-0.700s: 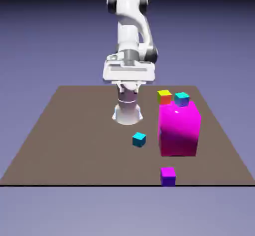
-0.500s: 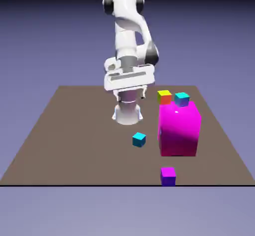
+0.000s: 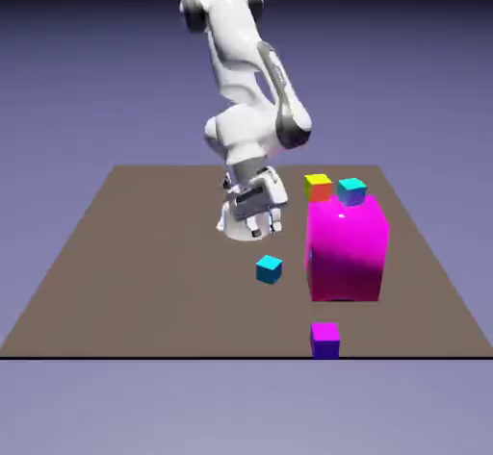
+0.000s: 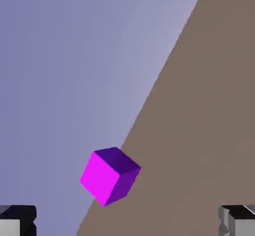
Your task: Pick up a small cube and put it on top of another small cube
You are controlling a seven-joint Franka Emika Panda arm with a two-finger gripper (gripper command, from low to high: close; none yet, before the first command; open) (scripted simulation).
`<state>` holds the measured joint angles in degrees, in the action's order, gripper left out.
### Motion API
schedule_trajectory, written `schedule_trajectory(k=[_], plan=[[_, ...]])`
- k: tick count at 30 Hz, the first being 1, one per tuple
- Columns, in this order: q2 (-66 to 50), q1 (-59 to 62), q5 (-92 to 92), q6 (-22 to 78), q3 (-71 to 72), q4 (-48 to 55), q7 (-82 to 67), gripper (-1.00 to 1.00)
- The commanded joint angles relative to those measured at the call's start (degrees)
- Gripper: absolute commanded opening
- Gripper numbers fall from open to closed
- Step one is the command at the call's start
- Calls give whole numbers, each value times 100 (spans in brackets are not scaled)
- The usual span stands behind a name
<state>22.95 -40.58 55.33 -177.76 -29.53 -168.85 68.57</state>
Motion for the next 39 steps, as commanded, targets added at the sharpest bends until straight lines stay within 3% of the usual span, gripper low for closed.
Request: schedule_trajectory(k=[1,18,34,35,39], plan=[[-44,-180,249,-17,-133,-35,118,0],[-742,-3047,4226,-287,-2255,-599,1994,0],[-3890,-2615,6898,2230,-1311,307,205,0],[-3890,-2615,6898,2230,-1311,307,205,-100],[-3268,-2701,6370,1733,-1498,128,558,-100]])
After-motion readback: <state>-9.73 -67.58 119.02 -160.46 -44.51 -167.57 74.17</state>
